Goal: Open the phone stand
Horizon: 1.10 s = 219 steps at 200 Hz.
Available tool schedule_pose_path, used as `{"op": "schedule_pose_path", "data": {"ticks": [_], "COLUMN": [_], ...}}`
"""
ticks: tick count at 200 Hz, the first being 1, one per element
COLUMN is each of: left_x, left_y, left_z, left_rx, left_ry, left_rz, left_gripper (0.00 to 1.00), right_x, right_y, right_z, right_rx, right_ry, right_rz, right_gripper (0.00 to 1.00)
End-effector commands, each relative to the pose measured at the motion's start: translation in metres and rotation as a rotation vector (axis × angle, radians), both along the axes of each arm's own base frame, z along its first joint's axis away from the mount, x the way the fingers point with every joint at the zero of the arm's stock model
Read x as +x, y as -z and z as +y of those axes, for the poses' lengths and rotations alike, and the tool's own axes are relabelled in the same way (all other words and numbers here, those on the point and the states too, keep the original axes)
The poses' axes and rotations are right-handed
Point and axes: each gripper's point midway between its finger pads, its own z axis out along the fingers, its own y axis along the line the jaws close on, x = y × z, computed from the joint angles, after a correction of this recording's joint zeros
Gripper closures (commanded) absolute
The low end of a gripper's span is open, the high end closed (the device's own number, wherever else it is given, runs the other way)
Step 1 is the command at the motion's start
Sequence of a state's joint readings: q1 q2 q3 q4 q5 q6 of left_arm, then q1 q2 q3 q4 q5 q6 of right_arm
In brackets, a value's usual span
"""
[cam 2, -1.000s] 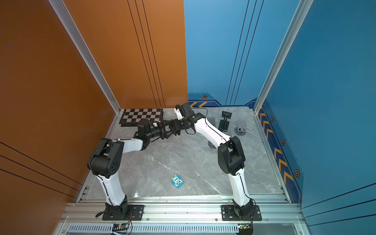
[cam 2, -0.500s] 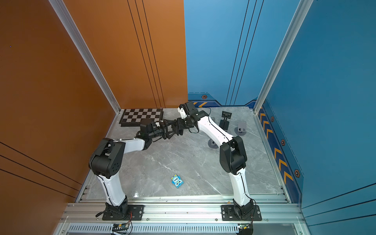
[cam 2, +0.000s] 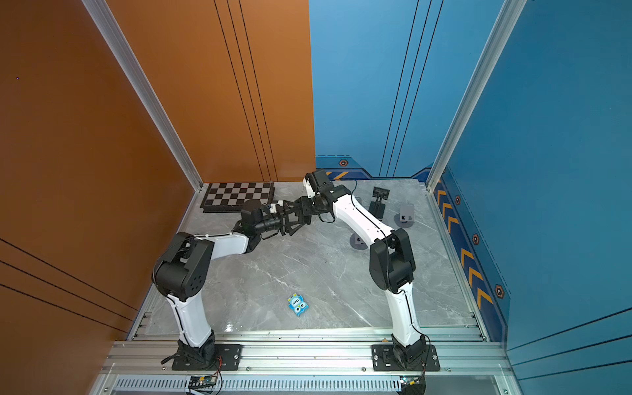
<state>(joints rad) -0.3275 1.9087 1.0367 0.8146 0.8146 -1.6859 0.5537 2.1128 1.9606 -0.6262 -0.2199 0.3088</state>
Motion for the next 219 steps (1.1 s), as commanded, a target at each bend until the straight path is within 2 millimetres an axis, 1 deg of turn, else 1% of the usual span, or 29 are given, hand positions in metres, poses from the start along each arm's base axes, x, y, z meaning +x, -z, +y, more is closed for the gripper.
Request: {"op": "schedule_pose_path", "data": {"ticks": [1,27,29,30,32,45,78,92,130,160,206,209,219], "left_x": [-0.003,-0.006,-0.006,-0.006,-0.006,-0.008,-0.007,-0.007,-0.009,-0.013,-0.017,-0.017,-0.016], "left_y": [-0.042,-0.04,-0.04,-0.04,-0.041,-0.041,-0.039,-0.037,-0.03,-0.02,-0.013,-0.013,-0.014], "left_z": [-0.002,0.0,0.0,0.0,0.0,0.0,0.001,0.0,-0.002,0.001,0.003,0.003,0.003], "left_rx": [-0.022,0.023,0.026,0.028,0.031,0.044,0.049,0.048,0.05,0.06,0.064,0.064,0.064], "left_ry": [0.037,0.044,0.045,0.045,0.046,0.055,0.055,0.06,0.069,0.066,0.062,0.062,0.061], "left_rz": [-0.145,-0.143,-0.145,-0.145,-0.146,-0.149,-0.136,-0.132,-0.115,-0.092,-0.072,-0.071,-0.073], "left_gripper": [0.18,0.15,0.11,0.1,0.09,0.08,0.11,0.13,0.13,0.11,0.12,0.17,0.19], "right_x": [-0.009,-0.008,-0.008,-0.009,-0.01,-0.011,-0.013,-0.015,-0.016,-0.013,-0.009,-0.008,-0.008], "right_y": [-0.011,-0.007,-0.006,-0.014,-0.02,-0.023,-0.02,-0.02,-0.02,-0.026,-0.033,-0.033,-0.035], "right_z": [-0.01,-0.018,-0.018,-0.019,-0.02,-0.024,-0.029,-0.026,-0.022,-0.021,-0.022,-0.023,-0.022], "right_rx": [-0.08,-0.123,-0.127,-0.122,-0.119,-0.134,-0.149,-0.148,-0.144,-0.131,-0.114,-0.113,-0.109], "right_ry": [-0.021,-0.045,-0.046,-0.047,-0.047,-0.052,-0.051,-0.062,-0.064,-0.055,-0.037,-0.036,-0.038], "right_rz": [-0.032,-0.043,-0.043,-0.057,-0.067,-0.08,-0.079,-0.08,-0.08,-0.089,-0.097,-0.098,-0.099], "right_gripper": [1.0,1.0,1.0,1.0,1.0,1.0,1.0,1.0,1.0,1.0,1.0,1.0,1.0]}}
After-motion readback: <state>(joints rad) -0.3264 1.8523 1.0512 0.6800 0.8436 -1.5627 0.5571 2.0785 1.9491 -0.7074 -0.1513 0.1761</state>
